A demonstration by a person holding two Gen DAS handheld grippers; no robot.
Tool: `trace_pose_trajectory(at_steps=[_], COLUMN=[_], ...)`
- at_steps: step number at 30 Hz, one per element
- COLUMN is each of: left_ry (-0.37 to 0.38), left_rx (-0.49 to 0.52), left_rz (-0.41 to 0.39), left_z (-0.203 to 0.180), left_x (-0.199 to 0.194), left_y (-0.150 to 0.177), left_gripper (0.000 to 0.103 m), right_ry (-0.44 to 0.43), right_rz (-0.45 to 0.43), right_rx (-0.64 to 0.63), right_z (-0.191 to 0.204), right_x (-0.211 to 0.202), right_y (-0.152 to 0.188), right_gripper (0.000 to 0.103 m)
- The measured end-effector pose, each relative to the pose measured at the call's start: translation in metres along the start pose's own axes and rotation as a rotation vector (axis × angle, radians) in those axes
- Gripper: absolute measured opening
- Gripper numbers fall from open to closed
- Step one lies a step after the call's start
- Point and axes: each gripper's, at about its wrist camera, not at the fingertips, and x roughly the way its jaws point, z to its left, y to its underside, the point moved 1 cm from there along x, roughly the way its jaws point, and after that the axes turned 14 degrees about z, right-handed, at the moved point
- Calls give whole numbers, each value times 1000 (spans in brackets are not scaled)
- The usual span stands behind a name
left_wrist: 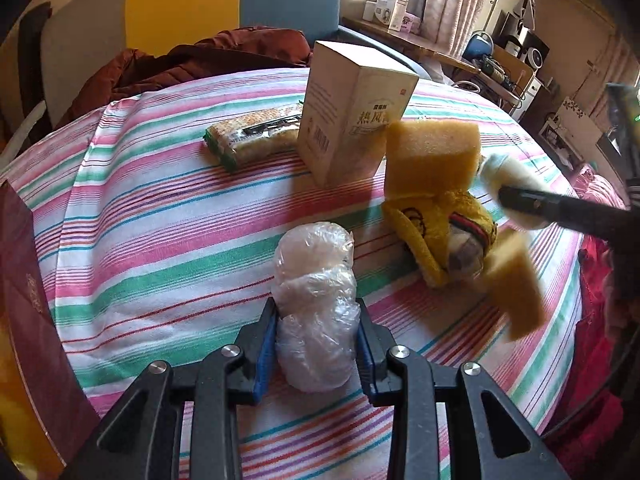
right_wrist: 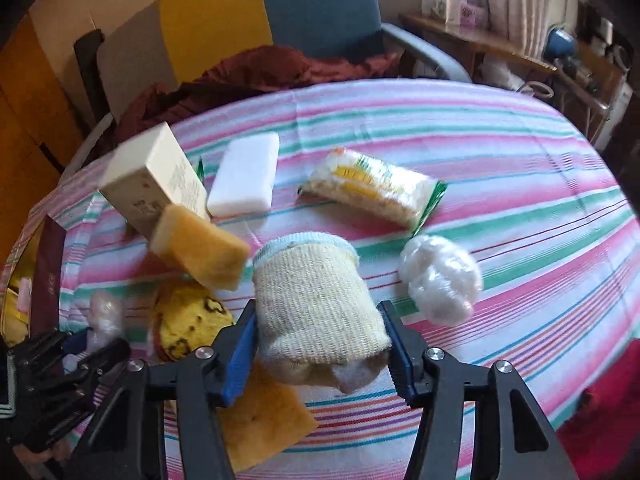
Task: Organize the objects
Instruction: 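Carry bag and cloth into the gold tray and open both tools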
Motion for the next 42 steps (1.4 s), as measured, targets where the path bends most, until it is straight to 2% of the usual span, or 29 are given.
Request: trace_pose_trajectory(at_steps=[4,9,13,19,29,36,42], left_ry=[26,58,73,79,78,33,-15], left_rx=[-9,-9,-39,-100,-330,-547,-681], left_rz=[-12,-69,-105,-160,-251,-322,-362], left_z=[4,9,20,46,126,202,248], left_x=[-8,-36,-63,-96,-145,-176,-191], left_y=[8,23,37,58,113,165,205], left_gripper=[33,33,33,34,34,34,34], right_ry=[2,-40,-92,-175,-283,-343,-358], right_rz=[-62,-118,-147,-149,-82,-26,17], right_rx=[20,24,-14,-126,-333,-467,-584], right_z=[0,8,28,82,185,252,307], right_x=[-24,-49,-65,-76,-65,-53,-38], right_y=[5,8,14,23,46,66,81], right_gripper=[58,58,58,58,58,58,58])
